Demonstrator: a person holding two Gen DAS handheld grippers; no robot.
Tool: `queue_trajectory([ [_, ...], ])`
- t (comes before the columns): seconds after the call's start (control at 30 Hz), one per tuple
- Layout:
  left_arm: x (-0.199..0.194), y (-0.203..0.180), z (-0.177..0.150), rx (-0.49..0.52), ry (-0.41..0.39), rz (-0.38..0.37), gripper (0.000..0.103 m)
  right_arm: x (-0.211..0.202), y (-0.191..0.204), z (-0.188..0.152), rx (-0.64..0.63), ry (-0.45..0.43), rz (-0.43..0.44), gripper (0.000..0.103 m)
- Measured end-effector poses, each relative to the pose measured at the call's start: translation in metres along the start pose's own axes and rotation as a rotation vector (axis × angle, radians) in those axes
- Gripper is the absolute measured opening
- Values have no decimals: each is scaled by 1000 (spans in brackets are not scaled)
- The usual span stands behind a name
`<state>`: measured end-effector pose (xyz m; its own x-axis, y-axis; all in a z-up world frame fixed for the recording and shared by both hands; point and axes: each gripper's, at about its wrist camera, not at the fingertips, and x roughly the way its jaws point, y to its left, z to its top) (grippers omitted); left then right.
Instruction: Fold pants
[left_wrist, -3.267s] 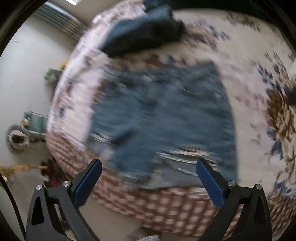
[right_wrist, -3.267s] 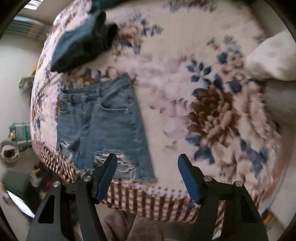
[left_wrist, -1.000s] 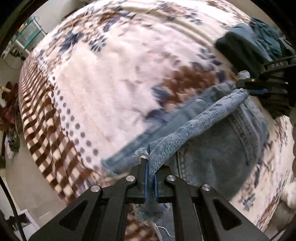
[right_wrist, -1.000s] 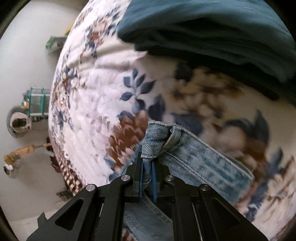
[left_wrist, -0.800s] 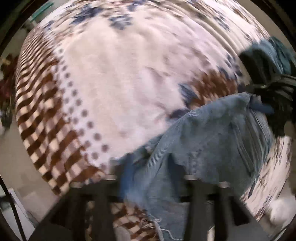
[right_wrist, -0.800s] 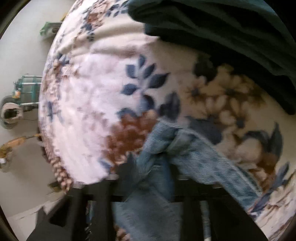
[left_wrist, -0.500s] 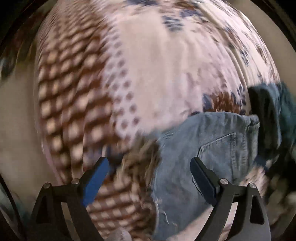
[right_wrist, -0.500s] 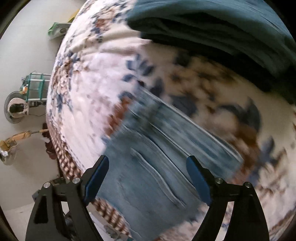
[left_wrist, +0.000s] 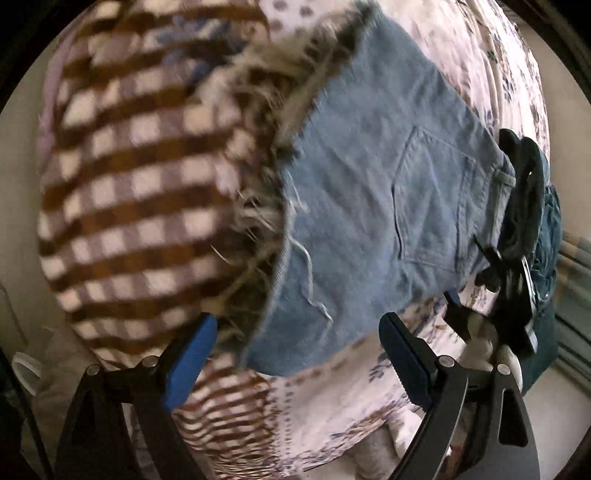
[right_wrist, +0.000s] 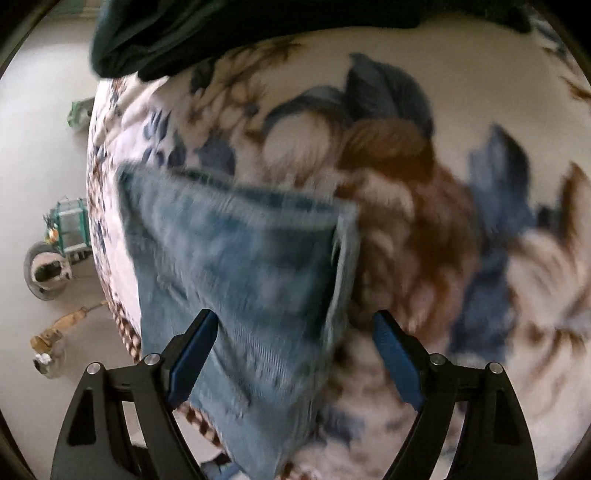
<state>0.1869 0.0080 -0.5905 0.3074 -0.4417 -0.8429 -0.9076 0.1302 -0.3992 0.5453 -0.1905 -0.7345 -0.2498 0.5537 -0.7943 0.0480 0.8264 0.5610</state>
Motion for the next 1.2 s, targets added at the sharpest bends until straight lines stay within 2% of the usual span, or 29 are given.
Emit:
queue_trajectory([
  [0.07,5,-7,-4,-11,6,-27,89,6,-4,5,-8,7,66,86],
  [0.1,4,-9,-7,-10,1,-31,89,5,-3,6,-30,-1,75,74],
  [0.13,3,-12,-9,-5,-8,-36,89,5,0,6,-67,1,80,68],
  [0.27,1,-21,-15,-22,-36,-83,89,2,2,5,-126,49,110,70],
  [0.5,3,-8,-45,-172,-15,-181,89,-19,-25,-15,-125,74,109,70],
  [0.6,-3,-5,-64,-189,-15,-163,89,-30,-34,-29,-133,84,89,70],
  [0.7,8,-4,-72,-186,15,-162,89,-41,-40,-40,-141,84,67,70],
  [0.77,23,-6,-66,-196,41,-189,89,-46,-43,-44,-142,82,66,70],
  [0.87,39,-8,-51,-218,25,-237,89,-55,-49,-46,-131,63,62,70],
  [0.97,51,0,-26,-289,-34,-275,89,-59,-53,-41,-119,37,69,70],
  [1.07,55,18,-9,-401,-87,-311,88,-54,-50,-33,-115,24,75,70],
  [1.2,52,27,-7,-473,-111,-294,84,-45,-44,-23,-121,-6,106,70],
])
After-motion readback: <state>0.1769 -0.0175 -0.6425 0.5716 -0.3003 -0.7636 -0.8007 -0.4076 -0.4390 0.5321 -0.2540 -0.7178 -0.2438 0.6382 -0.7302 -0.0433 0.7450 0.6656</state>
